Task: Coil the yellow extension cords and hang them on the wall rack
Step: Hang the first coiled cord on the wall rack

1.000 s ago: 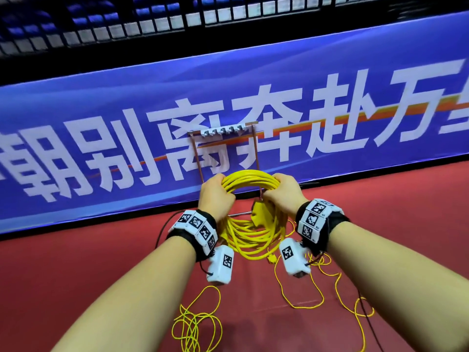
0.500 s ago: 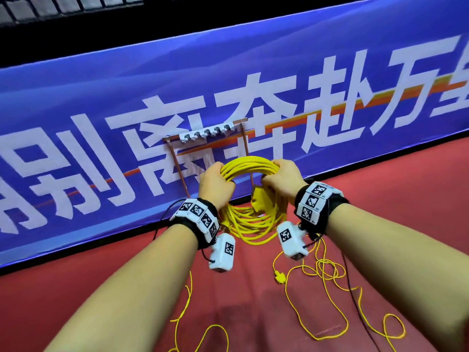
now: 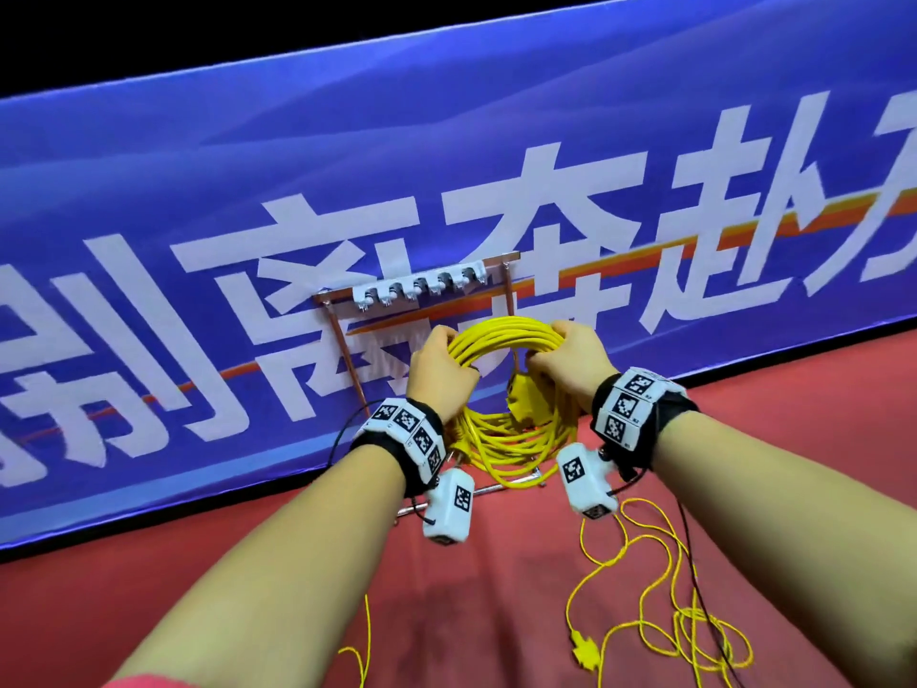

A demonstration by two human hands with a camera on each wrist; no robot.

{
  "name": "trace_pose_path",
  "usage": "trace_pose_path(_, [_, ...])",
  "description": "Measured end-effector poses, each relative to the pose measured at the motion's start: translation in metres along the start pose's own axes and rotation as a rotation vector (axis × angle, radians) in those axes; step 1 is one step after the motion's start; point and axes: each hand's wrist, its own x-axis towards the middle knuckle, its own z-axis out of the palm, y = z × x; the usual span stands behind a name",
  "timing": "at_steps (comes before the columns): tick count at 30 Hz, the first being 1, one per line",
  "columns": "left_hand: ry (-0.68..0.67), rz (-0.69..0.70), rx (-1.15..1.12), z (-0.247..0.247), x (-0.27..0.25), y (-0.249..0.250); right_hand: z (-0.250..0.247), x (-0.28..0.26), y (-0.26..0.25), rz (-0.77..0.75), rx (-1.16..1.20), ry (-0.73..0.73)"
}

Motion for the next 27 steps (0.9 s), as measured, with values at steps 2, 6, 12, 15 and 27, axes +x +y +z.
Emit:
trace_pose_path(2, [0.024, -0.047, -0.040, 0.012, 0.042, -0.014, 0.011, 0.048, 0.004, -0.019, -0.026, -0.026])
trace_pose_path(6, [-0.010, -0.117, -0.095, 0.032, 0.117, -0.043, 0.035, 0.130, 0.014, 0.001, -0.014, -0.068])
trace_pose_path(12, [-0.082, -0.251, -0.355, 0.076, 0.222, -0.100, 0.071, 0.248, 0.045, 0.086, 0.040, -0.010])
trace_pose_path(15, [-0.132, -0.285, -0.394, 0.101, 0.282, -0.124, 0.091, 0.308, 0.060, 0.118, 0.037, 0.015])
trace_pose_path(27, [-0.182, -0.371, -0.275, 0.236, 0.456, -0.197, 0.148, 0.501, 0.167, 0.216, -0.134, 0.005])
